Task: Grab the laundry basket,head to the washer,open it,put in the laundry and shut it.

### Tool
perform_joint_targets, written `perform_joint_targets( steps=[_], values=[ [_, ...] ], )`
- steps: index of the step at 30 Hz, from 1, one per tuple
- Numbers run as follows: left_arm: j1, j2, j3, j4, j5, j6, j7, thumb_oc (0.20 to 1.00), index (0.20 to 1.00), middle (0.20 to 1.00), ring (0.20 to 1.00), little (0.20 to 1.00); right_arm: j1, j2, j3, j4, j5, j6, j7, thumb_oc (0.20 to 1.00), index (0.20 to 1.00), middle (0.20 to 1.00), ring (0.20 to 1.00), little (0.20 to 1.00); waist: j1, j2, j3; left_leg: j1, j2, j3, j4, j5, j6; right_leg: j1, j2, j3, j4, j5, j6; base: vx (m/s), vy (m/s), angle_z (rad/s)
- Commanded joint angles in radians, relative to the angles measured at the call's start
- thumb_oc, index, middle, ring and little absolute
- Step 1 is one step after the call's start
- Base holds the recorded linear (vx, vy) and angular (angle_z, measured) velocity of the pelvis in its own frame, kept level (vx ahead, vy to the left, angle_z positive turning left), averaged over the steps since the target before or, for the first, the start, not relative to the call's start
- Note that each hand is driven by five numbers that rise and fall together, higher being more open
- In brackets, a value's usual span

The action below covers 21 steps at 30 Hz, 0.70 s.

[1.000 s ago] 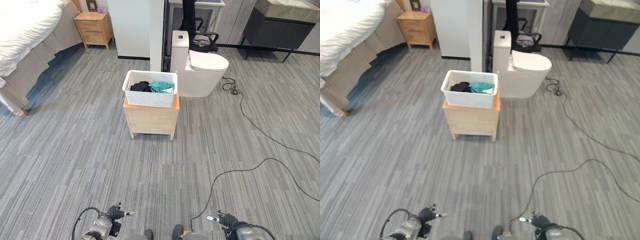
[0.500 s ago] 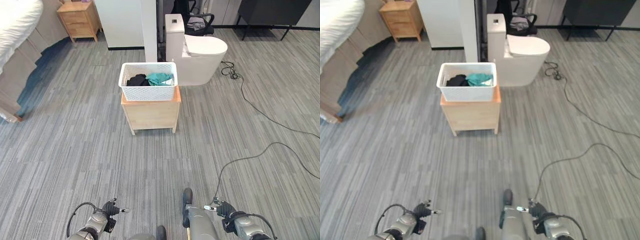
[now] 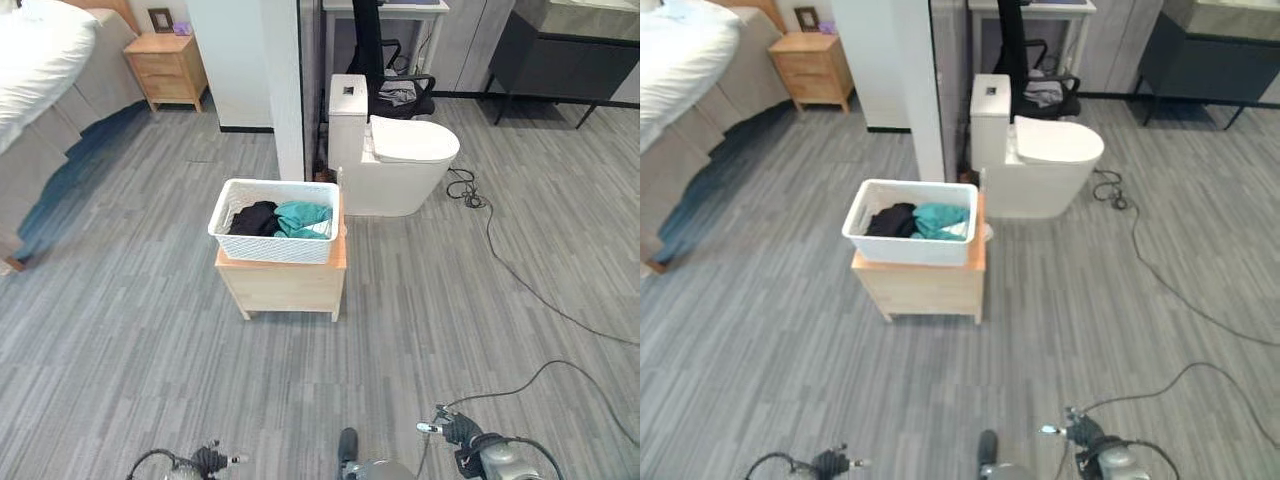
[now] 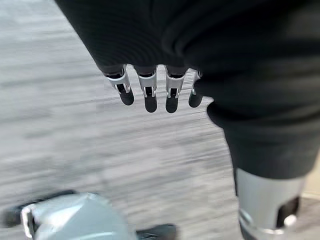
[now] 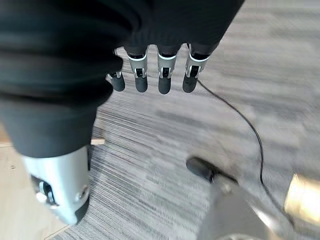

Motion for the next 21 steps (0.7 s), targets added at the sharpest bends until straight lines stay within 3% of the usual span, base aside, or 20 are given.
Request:
perform_joint_targets(
  steps=[1, 2, 3, 5, 6, 7, 9, 11, 15, 17, 21],
  values=[
    [-0.063, 0.074, -0.046, -0.058, -0.021, -0.002, 0.011, 1.0, 1.0, 1.0, 1.0, 1.0, -0.008, -0.066, -0.002, -0.063, -0.027, -0.019, -0.018, 1.0, 1.0, 1.0, 1.0, 1.0, 0.009, -0.011, 0.106, 0.076, 0.034, 0.128, -0.284, 0.151, 0.083, -0.004, -0.074, -0.025, 0.032, -0.004, 0.167, 0.14, -0.144, -0.06],
    [-0.081, 0.068, -0.059, -0.065, -0.02, -0.001, 0.015, 1.0, 1.0, 1.0, 1.0, 1.0, -0.005, -0.072, -0.002, -0.07, -0.033, -0.017, -0.022, 1.0, 1.0, 1.0, 1.0, 1.0, 0.01, -0.009, 0.111, 0.051, 0.04, 0.163, -0.318, 0.136, 0.086, 0.009, -0.076, -0.038, 0.025, -0.013, 0.17, 0.19, -0.079, -0.05],
    [-0.104, 0.064, -0.08, -0.077, 0.0, 0.0, 0.024, 1.0, 1.0, 1.0, 1.0, 1.0, 0.031, -0.096, -0.011, -0.158, -0.063, -0.016, -0.029, 1.0, 1.0, 1.0, 1.0, 1.0, 0.005, -0.011, 0.12, -0.025, 0.071, 0.258, -0.426, 0.078, 0.099, 0.033, -0.092, -0.075, 0.005, -0.025, 0.187, 0.21, -0.046, 0.18],
    [-0.117, 0.073, -0.084, -0.086, 0.015, 0.002, 0.03, 1.0, 1.0, 1.0, 1.0, 1.0, 0.061, -0.12, -0.02, -0.251, -0.101, -0.016, -0.032, 1.0, 1.0, 1.0, 1.0, 1.0, 0.009, -0.022, 0.125, -0.083, 0.088, 0.291, -0.571, 0.054, 0.108, 0.053, -0.104, -0.091, -0.009, -0.036, 0.206, 0.27, 0.051, 0.95],
    [-0.118, 0.082, -0.081, -0.091, 0.016, 0.002, 0.037, 1.0, 1.0, 1.0, 1.0, 1.0, 0.073, -0.138, -0.011, -0.306, -0.144, -0.021, -0.03, 1.0, 1.0, 1.0, 1.0, 1.0, 0.034, -0.02, 0.129, -0.106, 0.08, 0.21, -0.738, 0.135, 0.096, 0.084, -0.091, -0.07, -0.017, -0.049, 0.215, 0.5, 0.2, 0.52],
    [-0.116, 0.087, -0.078, -0.082, 0.007, -0.003, 0.037, 1.0, 1.0, 1.0, 1.0, 1.0, 0.061, -0.143, 0.016, -0.322, -0.194, -0.026, -0.025, 1.0, 1.0, 1.0, 1.0, 1.0, 0.047, -0.018, 0.131, -0.116, 0.107, 0.133, -0.839, 0.211, 0.075, 0.11, -0.083, -0.043, -0.013, -0.073, 0.216, 0.53, 0.233, -0.32],
    [-0.113, 0.098, -0.072, -0.085, 0.014, -0.004, 0.037, 1.0, 1.0, 1.0, 1.0, 1.0, 0.065, -0.158, 0.03, -0.354, -0.251, -0.024, -0.024, 1.0, 1.0, 1.0, 1.0, 1.0, 0.038, -0.021, 0.133, -0.126, 0.146, 0.196, -0.842, 0.237, 0.062, 0.129, -0.097, -0.039, -0.003, -0.087, 0.221, 0.42, 0.269, -0.83],
    [-0.097, 0.102, -0.047, -0.091, 0.015, -0.002, 0.045, 1.0, 1.0, 1.0, 1.0, 1.0, 0.094, -0.152, 0.016, -0.393, -0.287, -0.021, -0.014, 1.0, 1.0, 1.0, 1.0, 1.0, 0.048, -0.034, 0.119, -0.113, 0.121, 0.203, -0.794, 0.197, 0.081, 0.162, -0.125, -0.009, 0.017, -0.107, 0.241, 0.42, 0.366, -0.18],
    [-0.098, 0.108, -0.061, -0.099, 0.016, -0.009, 0.049, 1.0, 1.0, 1.0, 1.0, 1.0, 0.091, -0.123, 0.006, -0.358, -0.264, -0.016, -0.013, 1.0, 1.0, 1.0, 1.0, 1.0, 0.052, -0.053, 0.12, -0.123, 0.085, 0.229, -0.718, 0.126, 0.111, 0.164, -0.179, 0.021, 0.037, -0.094, 0.265, 0.23, 0.298, -0.1],
    [-0.1, 0.125, -0.065, -0.115, 0.021, -0.012, 0.055, 1.0, 1.0, 1.0, 1.0, 1.0, 0.056, -0.102, 0.036, -0.341, -0.27, -0.016, -0.01, 1.0, 1.0, 1.0, 1.0, 1.0, 0.064, -0.069, 0.123, -0.117, 0.066, 0.258, -0.68, 0.069, 0.135, 0.154, -0.217, 0.037, 0.049, -0.043, 0.29, 0.18, 0.304, -0.16],
    [-0.104, 0.15, -0.068, -0.131, 0.032, -0.016, 0.055, 1.0, 1.0, 1.0, 1.0, 1.0, 0.026, -0.1, 0.056, -0.352, -0.265, -0.017, -0.003, 1.0, 1.0, 1.0, 1.0, 1.0, 0.075, -0.082, 0.125, -0.11, 0.041, 0.277, -0.65, 0.018, 0.161, 0.137, -0.257, 0.049, 0.083, 0.026, 0.315, 0.12, 0.236, -0.27]
  ],
)
